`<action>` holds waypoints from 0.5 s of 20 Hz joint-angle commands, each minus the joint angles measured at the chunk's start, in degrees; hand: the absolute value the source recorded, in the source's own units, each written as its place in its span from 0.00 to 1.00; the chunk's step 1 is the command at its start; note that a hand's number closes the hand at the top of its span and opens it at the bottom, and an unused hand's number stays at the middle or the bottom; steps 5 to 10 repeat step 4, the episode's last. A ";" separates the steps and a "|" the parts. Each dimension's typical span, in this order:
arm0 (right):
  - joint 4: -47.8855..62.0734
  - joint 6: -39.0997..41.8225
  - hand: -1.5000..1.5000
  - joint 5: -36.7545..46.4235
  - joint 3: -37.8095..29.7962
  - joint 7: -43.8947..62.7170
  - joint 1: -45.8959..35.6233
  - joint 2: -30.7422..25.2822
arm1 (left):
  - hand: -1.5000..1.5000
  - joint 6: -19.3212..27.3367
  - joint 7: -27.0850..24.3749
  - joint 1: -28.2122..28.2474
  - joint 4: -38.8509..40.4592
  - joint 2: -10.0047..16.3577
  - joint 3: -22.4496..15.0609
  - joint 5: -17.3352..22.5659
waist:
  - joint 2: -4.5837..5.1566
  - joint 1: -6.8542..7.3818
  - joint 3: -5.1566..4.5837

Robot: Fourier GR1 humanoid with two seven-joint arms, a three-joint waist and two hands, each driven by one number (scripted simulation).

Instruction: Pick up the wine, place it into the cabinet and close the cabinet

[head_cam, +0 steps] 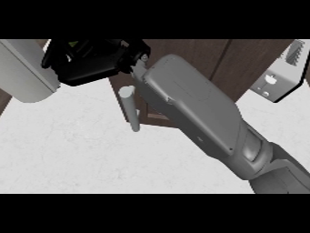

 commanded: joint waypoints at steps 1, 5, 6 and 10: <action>8.42 -3.67 1.00 1.94 -4.72 -2.23 2.74 -9.16 | 0.00 0.66 1.35 -1.27 -1.70 -0.01 -1.30 0.99 | 3.66 -3.41 1.83; 8.56 -3.11 1.00 1.14 -4.32 -2.56 2.56 -8.53 | 0.00 1.77 2.43 -1.83 -2.97 -0.29 -3.57 0.55 | 3.61 -4.05 1.82; 8.56 -3.11 1.00 1.14 -4.32 -2.56 2.56 -8.53 | 0.00 1.77 2.43 -1.83 -2.97 -0.29 -3.57 0.55 | 3.61 -4.05 1.82; 8.56 -3.11 1.00 1.14 -4.32 -2.56 2.56 -8.53 | 0.00 1.77 2.43 -1.83 -2.97 -0.29 -3.57 0.55 | 3.61 -4.05 1.82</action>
